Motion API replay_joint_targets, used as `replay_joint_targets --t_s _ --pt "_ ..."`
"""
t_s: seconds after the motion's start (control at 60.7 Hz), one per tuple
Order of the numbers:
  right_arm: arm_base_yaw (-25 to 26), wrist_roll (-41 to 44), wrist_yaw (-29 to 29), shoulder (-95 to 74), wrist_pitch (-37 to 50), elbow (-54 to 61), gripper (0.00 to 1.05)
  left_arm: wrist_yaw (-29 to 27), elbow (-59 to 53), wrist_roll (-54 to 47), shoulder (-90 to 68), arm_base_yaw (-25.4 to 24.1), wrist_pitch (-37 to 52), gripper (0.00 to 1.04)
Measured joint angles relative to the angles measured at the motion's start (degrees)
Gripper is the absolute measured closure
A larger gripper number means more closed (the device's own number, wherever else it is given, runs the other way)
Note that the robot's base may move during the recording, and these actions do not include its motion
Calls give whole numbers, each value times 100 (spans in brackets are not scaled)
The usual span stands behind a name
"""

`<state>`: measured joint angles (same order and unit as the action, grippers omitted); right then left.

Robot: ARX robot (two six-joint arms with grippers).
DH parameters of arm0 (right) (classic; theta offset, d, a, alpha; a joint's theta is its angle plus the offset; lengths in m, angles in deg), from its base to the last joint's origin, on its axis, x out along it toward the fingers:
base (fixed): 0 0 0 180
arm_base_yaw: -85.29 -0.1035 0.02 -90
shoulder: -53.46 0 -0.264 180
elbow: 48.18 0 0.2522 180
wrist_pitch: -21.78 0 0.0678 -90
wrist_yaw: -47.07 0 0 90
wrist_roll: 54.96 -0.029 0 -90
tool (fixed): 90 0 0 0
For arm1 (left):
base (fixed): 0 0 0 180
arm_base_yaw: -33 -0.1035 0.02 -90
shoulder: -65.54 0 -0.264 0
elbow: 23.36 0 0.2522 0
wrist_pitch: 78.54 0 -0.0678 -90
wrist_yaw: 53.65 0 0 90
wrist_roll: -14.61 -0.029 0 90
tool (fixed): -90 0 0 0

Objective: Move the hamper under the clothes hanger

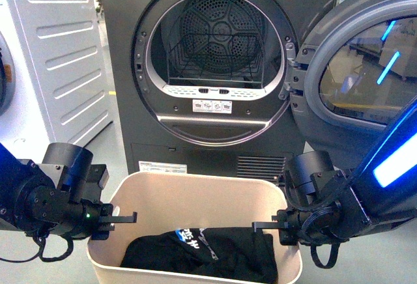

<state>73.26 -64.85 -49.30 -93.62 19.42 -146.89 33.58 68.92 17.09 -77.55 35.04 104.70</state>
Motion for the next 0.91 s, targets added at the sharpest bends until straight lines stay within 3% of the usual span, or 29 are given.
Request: replay_joint_targets --t_s 0.905 --pt "7 15 39 0 -4 2 102 -4 0 2 4 0 -20 101"
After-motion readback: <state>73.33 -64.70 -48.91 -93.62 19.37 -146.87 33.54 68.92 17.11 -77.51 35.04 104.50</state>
